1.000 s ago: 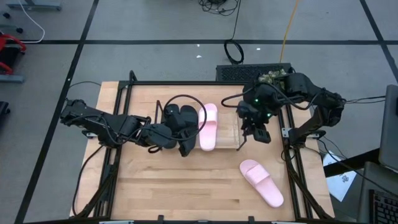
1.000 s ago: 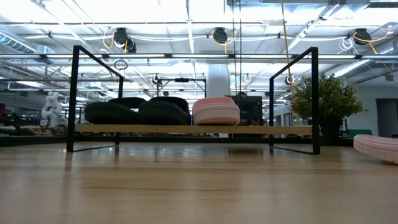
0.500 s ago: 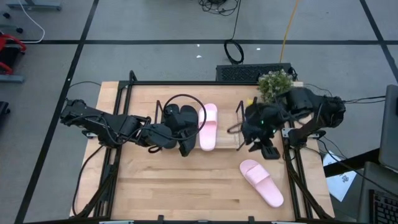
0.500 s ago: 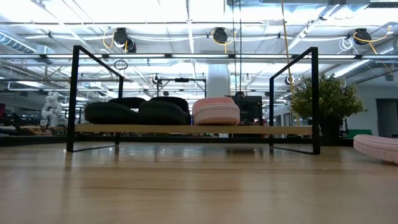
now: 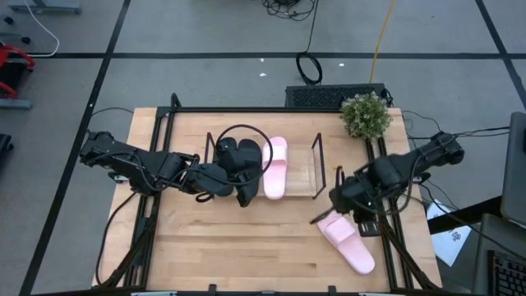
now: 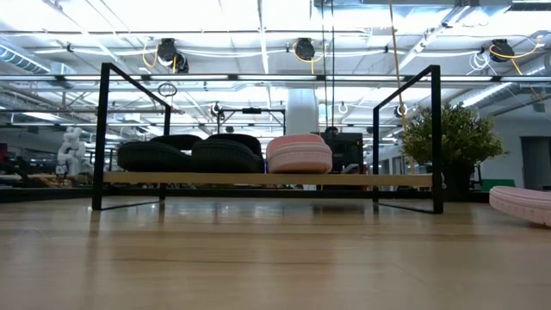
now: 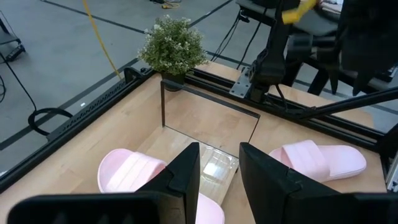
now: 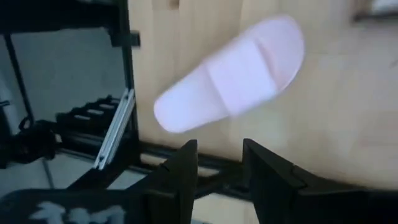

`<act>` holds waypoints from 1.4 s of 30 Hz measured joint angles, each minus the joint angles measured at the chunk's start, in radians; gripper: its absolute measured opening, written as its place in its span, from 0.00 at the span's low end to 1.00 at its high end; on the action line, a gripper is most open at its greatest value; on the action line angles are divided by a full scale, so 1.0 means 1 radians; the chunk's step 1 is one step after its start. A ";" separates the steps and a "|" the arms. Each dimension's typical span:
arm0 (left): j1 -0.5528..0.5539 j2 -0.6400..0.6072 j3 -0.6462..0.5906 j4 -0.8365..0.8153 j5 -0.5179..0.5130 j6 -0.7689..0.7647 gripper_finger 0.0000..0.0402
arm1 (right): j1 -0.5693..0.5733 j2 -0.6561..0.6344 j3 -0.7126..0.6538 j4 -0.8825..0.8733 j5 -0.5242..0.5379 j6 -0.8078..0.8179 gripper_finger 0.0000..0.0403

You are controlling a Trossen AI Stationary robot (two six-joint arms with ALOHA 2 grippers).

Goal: Pick and place slides into the shelf
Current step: Put the pink slipper on the shelf

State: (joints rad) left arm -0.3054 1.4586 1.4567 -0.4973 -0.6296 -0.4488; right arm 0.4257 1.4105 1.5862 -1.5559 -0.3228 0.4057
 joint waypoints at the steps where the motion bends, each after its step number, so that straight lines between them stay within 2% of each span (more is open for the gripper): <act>1: 0.000 0.000 0.000 0.000 0.000 0.000 0.28 | 0.015 -0.010 -0.031 0.021 -0.015 0.028 0.29; 4: 0.000 0.000 0.000 0.000 0.000 0.000 0.28 | 0.068 -0.041 -0.113 0.122 -0.048 0.097 0.29; 9: 0.000 0.000 0.000 0.001 0.000 -0.001 0.28 | 0.160 -0.061 -0.189 0.232 -0.045 0.161 0.29; 17: 0.000 0.000 0.000 0.001 -0.002 -0.006 0.28 | 0.263 -0.060 -0.272 0.331 0.041 0.194 0.29; 27: 0.000 0.000 0.000 0.001 -0.008 -0.005 0.28 | 0.324 -0.060 -0.450 0.554 0.060 0.243 0.29; 32: 0.000 0.000 0.000 0.001 -0.008 -0.005 0.28 | 0.336 -0.060 -0.505 0.560 0.065 0.264 0.29; 42: 0.000 0.000 0.000 0.001 -0.008 -0.005 0.28 | 0.336 -0.060 -0.558 0.602 0.144 0.261 0.29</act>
State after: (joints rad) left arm -0.3054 1.4586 1.4567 -0.4965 -0.6373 -0.4541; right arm 0.7612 1.3502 1.0283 -0.9543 -0.1787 0.6670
